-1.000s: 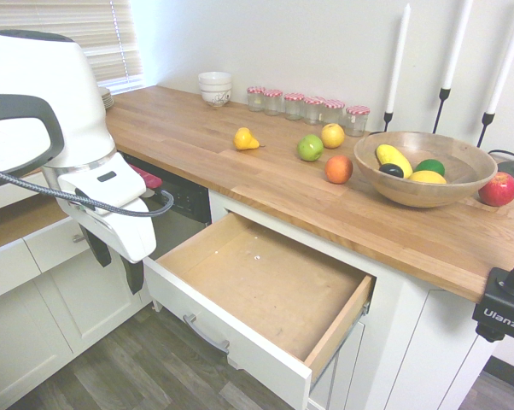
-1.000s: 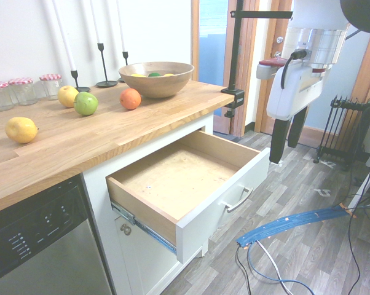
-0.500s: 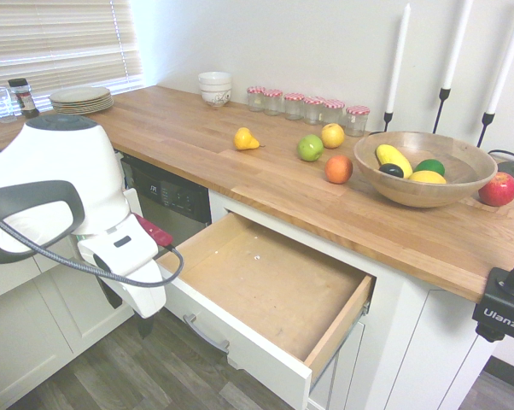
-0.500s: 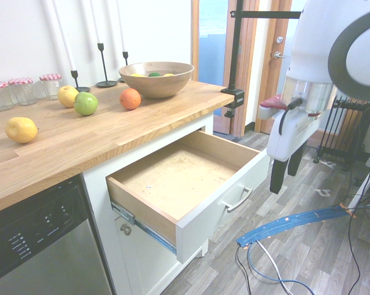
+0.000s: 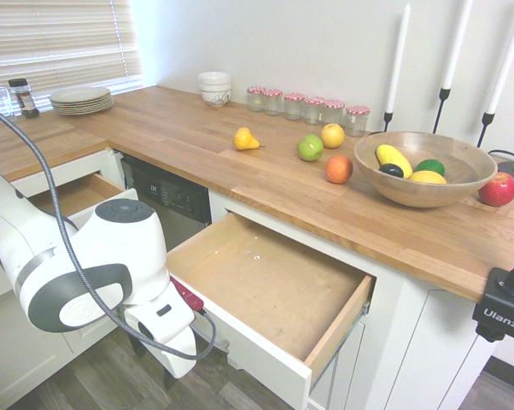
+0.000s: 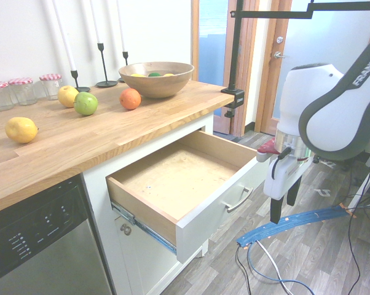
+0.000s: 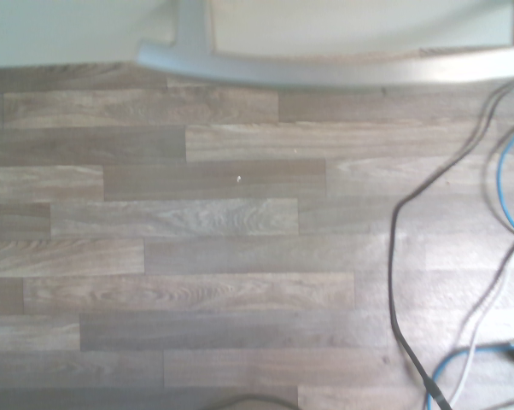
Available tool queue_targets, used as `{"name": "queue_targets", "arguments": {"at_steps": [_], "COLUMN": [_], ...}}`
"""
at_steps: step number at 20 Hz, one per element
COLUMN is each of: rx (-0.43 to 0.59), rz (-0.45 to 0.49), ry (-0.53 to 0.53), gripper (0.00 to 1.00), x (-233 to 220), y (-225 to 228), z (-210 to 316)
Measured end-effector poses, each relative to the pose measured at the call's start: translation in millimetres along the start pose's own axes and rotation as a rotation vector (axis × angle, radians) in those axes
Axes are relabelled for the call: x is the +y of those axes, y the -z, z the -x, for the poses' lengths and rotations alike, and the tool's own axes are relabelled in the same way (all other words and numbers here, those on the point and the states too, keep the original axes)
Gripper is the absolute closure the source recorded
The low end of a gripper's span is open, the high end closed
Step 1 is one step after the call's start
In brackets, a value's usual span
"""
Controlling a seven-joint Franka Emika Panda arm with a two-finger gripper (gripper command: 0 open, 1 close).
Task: Close the drawer
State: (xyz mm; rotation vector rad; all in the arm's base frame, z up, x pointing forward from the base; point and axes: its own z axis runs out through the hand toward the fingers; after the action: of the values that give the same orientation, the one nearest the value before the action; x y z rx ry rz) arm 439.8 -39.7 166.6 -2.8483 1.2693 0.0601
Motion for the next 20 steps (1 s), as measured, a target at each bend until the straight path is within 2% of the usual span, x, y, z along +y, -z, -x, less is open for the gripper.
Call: {"name": "queue_targets", "arguments": {"at_steps": [7, 12, 13, 20], "rx": [0.051, 0.104, 0.104, 0.108], "rz": [-0.058, -0.091, -0.094, -0.104], "ry": [0.047, 0.092, 0.093, 0.091], "gripper": [0.0, 0.0, 1.0, 1.0], "x": [-7.2, -21.6, -23.5, -29.9], "y": [-35.5, -41.9, -41.6, -38.7], "z": [-33.1, -26.8, -25.9, -26.8]}}
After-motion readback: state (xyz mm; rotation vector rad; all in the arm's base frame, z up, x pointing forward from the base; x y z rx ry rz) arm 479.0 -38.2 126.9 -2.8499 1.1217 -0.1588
